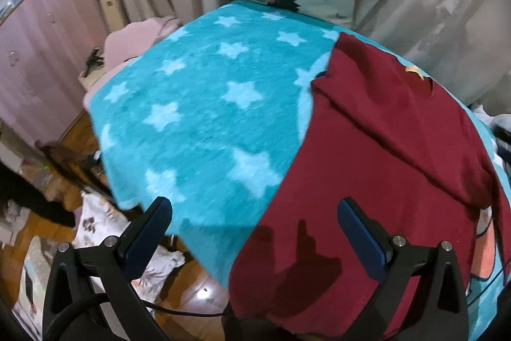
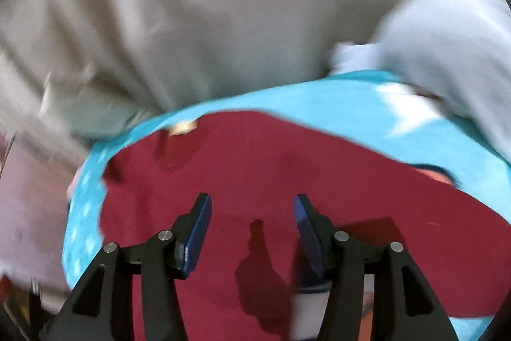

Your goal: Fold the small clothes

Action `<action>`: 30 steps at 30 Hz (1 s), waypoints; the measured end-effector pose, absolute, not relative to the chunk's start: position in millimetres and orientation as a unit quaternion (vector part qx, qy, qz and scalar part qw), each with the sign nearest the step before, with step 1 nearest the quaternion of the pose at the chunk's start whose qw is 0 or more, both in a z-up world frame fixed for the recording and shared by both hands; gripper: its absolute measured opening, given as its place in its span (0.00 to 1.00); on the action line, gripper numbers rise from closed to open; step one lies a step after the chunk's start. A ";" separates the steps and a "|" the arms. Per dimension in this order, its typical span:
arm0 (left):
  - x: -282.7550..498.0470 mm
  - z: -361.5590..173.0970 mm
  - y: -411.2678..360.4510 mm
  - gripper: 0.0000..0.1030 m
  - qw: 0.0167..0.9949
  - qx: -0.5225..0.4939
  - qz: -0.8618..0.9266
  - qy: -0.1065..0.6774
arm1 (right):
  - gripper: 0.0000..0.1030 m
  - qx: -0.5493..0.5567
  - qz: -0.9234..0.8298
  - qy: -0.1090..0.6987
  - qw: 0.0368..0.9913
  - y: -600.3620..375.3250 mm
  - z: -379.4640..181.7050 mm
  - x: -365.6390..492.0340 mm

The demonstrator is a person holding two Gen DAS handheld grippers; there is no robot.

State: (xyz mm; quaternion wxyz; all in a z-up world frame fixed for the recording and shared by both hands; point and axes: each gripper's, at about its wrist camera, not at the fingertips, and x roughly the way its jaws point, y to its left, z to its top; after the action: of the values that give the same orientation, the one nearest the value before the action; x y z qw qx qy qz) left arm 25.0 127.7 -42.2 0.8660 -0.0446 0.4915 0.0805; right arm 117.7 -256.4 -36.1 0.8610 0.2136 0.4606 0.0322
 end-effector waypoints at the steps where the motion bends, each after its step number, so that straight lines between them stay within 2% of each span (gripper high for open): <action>1: 30.2 -43.7 126.8 1.00 0.867 -0.043 0.071 0.492 | 0.57 0.206 0.051 0.467 0.858 -241.2 -35.4 128.3; 8: 67.7 -44.4 139.1 1.00 0.873 -0.033 0.031 0.485 | 0.60 0.109 0.160 0.498 0.846 -100.4 -34.5 234.7; 13: 86.5 -49.0 168.4 1.00 0.875 -0.019 0.020 0.484 | 0.59 0.037 0.170 0.557 0.812 -15.6 -85.5 303.8; 14: 88.7 -50.3 174.4 1.00 0.874 -0.019 0.019 0.484 | 0.39 0.028 0.165 0.570 0.805 -7.2 -96.2 313.7; 15: 91.6 -52.1 181.7 1.00 0.874 -0.018 0.019 0.485 | 0.23 0.026 0.160 0.581 0.798 -1.6 -103.7 322.0; 16: 95.5 -55.2 191.1 1.00 0.873 -0.017 0.019 0.487 | 0.21 0.026 0.151 0.578 0.802 1.1 -103.6 328.3; 17: 98.3 -58.0 198.0 1.00 0.872 -0.017 0.020 0.489 | 0.10 0.028 0.151 0.570 0.807 5.0 -99.4 334.5; 19: 105.8 -64.0 209.6 1.00 0.867 -0.022 0.020 0.498 | 0.05 0.041 0.162 0.566 0.807 14.8 -93.8 347.2; 22: 115.1 -69.7 219.9 1.00 0.862 -0.031 0.014 0.506 | 0.06 0.033 0.162 0.557 0.814 31.1 -91.9 357.3; 25: 121.1 -68.7 223.7 1.00 0.865 -0.029 0.006 0.501 | 0.10 0.011 0.137 0.550 0.824 31.2 -97.1 349.2; 28: 126.7 -70.0 223.5 1.00 0.866 -0.024 -0.003 0.499 | 0.35 -0.001 0.109 0.506 0.855 19.4 -72.9 314.1; 30: 132.3 -73.1 222.5 1.00 0.861 -0.033 -0.011 0.507 | 0.39 0.027 0.106 0.481 0.870 3.9 -57.9 282.3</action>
State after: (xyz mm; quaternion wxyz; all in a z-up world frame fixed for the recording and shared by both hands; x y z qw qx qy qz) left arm 132.3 222.5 -73.2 0.8610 -0.0334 0.5074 -0.0110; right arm 282.3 3.9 -57.9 0.8696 0.0272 0.4814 0.1061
